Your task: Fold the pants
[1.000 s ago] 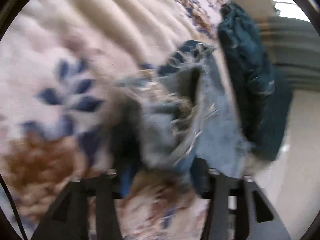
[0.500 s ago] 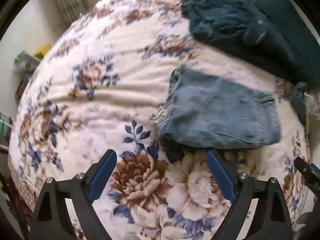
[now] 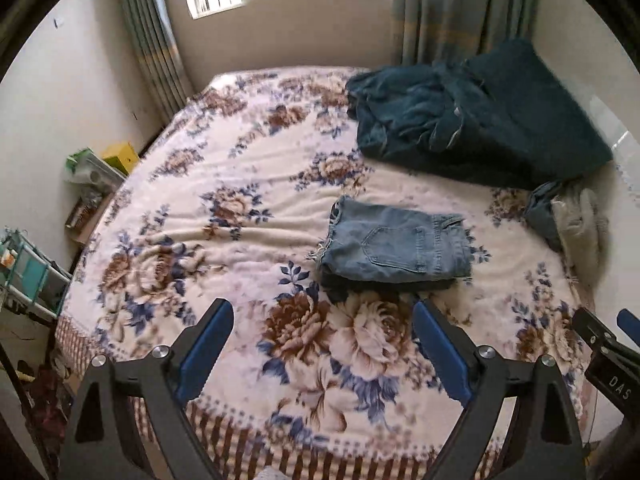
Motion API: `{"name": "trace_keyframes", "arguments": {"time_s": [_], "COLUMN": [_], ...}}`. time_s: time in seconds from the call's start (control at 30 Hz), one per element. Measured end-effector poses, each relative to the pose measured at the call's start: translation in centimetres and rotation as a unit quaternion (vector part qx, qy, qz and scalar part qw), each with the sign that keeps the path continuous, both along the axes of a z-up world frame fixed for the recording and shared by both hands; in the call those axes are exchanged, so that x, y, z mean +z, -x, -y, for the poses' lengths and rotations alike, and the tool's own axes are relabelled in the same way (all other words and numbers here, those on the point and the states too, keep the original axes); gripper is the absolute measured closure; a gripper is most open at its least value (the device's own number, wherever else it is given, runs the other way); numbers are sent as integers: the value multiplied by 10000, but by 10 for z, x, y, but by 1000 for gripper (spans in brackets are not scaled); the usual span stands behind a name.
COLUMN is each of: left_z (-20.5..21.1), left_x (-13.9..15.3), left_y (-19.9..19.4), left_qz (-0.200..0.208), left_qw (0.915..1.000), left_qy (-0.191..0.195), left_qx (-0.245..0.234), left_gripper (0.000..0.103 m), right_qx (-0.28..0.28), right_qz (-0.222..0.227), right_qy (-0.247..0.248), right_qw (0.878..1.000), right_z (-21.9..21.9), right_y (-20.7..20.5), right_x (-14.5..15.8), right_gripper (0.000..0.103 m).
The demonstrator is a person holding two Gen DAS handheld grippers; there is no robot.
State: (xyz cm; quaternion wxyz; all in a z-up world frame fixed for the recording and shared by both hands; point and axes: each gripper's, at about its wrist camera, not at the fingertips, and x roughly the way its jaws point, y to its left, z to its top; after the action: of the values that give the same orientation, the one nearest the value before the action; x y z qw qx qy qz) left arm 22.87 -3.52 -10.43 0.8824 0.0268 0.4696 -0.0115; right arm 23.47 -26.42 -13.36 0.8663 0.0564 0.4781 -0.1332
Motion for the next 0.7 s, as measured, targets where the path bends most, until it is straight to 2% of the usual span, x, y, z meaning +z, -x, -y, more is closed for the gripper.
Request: {"name": "trace_keyframes", "arguments": {"time_s": [0.13,0.37,0.53,0.7], "left_z": [-1,-9,-19,-26], "left_x": [51,118,150,174], "left_y": [55,123,160,184], "left_qz": [277,645,871,1061], "left_qw": [9996,9979,9961,9941], "left_qy": [20,66,116,63], "left_qx": [-37,-66,-97,-196], "left_gripper": [11,11,11,11], "right_qx": [266,587,618,663], "right_qz": [309,791,1139,1322], "right_qy": [143,190,163,44], "right_qw": [9991,9950,9914,9890], "right_z": [-12,-39,-57,-72], "right_y": [58,147,194,229], "right_x": [58,147,200,233], "right_gripper": [10,10,10,10]}}
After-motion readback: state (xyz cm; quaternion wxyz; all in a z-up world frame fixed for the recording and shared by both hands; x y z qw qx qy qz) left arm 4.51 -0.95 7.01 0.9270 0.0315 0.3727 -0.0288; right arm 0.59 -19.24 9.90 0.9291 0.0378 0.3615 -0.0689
